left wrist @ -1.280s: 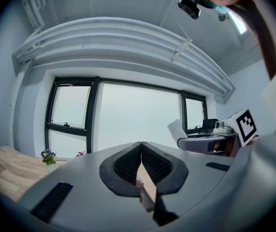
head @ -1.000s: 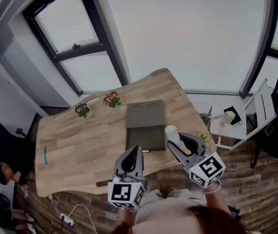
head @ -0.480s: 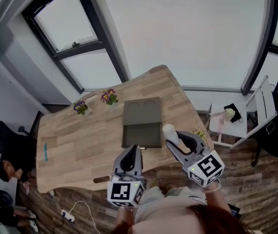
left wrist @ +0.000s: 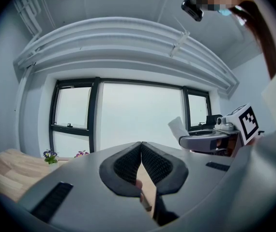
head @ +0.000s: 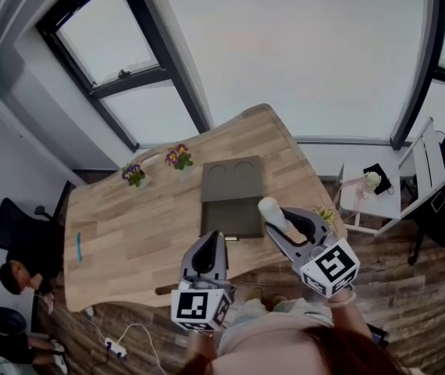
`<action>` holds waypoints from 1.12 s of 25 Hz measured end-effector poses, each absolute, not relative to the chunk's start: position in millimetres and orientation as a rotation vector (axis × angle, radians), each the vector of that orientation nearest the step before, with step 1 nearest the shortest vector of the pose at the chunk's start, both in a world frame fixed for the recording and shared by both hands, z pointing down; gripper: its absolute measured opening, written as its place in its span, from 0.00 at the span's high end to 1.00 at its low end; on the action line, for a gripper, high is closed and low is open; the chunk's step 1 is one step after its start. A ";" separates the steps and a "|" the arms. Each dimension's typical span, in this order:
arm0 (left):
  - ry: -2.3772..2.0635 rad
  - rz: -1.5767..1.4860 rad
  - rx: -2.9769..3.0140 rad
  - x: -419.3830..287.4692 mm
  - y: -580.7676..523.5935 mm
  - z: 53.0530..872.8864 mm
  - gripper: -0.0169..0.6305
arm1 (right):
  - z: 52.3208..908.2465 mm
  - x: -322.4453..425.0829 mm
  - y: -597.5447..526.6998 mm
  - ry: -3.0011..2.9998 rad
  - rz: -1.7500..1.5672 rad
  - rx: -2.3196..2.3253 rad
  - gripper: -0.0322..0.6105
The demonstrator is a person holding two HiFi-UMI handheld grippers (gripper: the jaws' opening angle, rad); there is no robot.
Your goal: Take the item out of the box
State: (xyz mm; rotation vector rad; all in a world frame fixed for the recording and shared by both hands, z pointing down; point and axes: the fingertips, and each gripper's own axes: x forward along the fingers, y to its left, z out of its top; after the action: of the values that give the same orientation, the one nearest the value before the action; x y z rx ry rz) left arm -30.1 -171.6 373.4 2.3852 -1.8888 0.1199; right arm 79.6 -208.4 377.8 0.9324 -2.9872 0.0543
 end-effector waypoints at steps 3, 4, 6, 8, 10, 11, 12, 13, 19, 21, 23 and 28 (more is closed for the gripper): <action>-1.874 0.118 2.399 -31.8 -174.9 371.2 0.97 | 376.4 78.4 -209.3 -2.980 0.049 0.943 0.74; -1.865 0.115 2.401 -32.1 -175.6 371.2 0.97 | 376.3 77.5 -209.7 -2.976 0.049 0.948 0.74; -1.847 0.114 2.409 -33.3 -176.6 372.4 0.97 | 376.7 75.0 -210.4 -2.968 0.048 0.958 0.74; -1.831 0.117 2.417 -34.2 -177.7 373.4 0.97 | 377.5 72.6 -211.5 -2.962 0.044 0.967 0.74; -1.814 0.116 2.420 -34.9 -178.3 374.3 0.97 | 379.2 71.4 -213.0 -2.955 0.052 0.976 0.74; -1.807 0.114 2.420 -35.4 -178.4 374.6 0.97 | 380.1 70.6 -213.9 -2.952 0.060 0.979 0.74; -1.802 0.112 2.420 -35.9 -178.4 375.1 0.97 | 380.9 69.5 -214.8 -2.950 0.068 0.979 0.74; -1.795 0.111 2.419 -36.3 -178.2 375.8 0.97 | 381.4 68.0 -215.4 -2.948 0.073 0.979 0.74; -1.769 0.107 2.423 -46.2 -178.3 378.1 0.97 | 381.2 50.9 -219.4 -2.942 0.060 0.974 0.74; -1.767 0.101 2.428 -51.2 -179.3 376.8 0.97 | 380.4 45.3 -220.4 -2.943 0.061 0.976 0.74; -1.765 0.093 2.434 -55.2 -180.9 375.7 0.97 | 379.8 40.9 -221.4 -2.940 0.063 0.977 0.74; -1.751 0.071 2.424 -60.7 -183.9 377.6 0.97 | 380.8 32.8 -224.6 -2.921 0.055 0.972 0.74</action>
State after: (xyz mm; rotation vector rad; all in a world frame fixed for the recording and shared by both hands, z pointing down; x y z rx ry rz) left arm -60.7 -183.9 377.6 2.4244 -1.7507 0.0715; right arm 32.8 -224.6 380.8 0.9721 -2.9213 0.0547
